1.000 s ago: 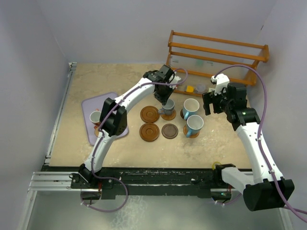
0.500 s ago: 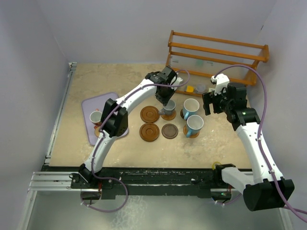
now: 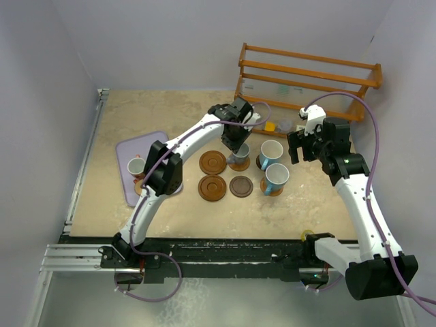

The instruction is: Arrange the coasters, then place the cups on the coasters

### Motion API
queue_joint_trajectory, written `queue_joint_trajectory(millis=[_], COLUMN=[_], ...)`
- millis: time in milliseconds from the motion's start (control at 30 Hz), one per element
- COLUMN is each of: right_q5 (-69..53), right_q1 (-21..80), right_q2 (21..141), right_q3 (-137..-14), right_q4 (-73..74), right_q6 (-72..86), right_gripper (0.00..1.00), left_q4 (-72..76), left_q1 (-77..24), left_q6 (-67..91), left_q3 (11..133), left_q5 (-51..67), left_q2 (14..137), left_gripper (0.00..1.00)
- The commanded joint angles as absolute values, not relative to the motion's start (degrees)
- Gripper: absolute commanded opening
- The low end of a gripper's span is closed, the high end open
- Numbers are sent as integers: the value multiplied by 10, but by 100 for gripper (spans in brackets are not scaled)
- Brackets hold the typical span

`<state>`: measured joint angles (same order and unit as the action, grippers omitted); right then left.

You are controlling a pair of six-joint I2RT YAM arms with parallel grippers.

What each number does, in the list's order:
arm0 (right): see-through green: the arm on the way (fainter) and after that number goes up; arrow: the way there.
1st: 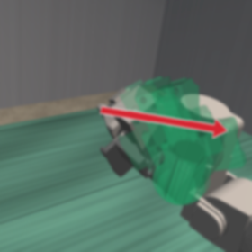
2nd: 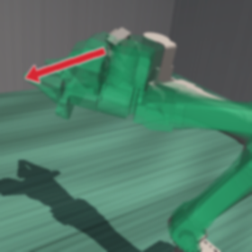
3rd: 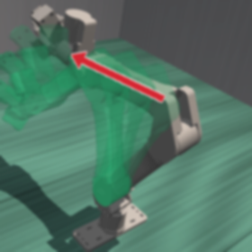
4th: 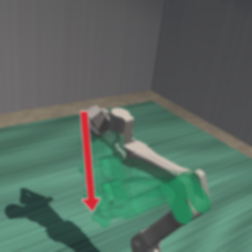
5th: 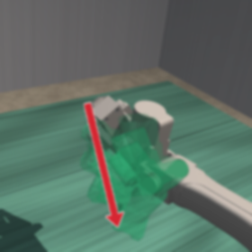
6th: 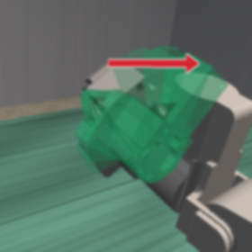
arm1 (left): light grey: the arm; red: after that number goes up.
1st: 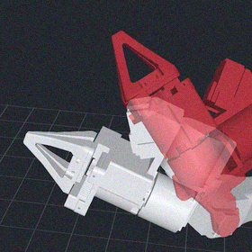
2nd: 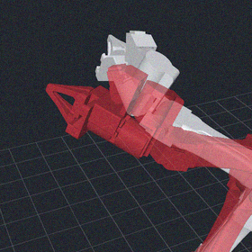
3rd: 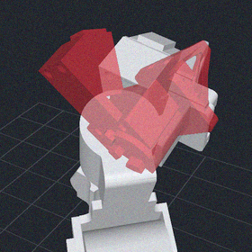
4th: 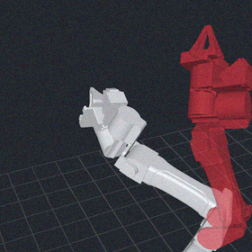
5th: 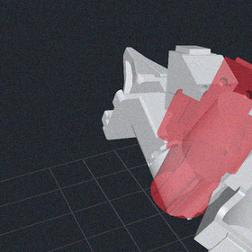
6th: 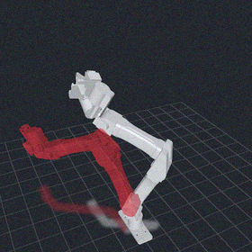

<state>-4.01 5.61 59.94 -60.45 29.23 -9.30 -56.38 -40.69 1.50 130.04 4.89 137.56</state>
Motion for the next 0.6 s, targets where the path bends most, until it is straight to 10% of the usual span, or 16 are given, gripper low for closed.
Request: queue_joint_trajectory(millis=[0, 567], right_q5=[-46, -50], right_q1=[54, 54], right_q2=[598, 599], right_q3=[-613, -614], right_q4=[281, 281], right_q6=[-86, -85], right_gripper=[91, 92], left_q4=[-562, -563], left_q1=[-412, -412], left_q6=[25, 22], left_q3=[1294, 1290], left_q5=[51, 57], left_q2=[1324, 1316], left_gripper=[22, 28])
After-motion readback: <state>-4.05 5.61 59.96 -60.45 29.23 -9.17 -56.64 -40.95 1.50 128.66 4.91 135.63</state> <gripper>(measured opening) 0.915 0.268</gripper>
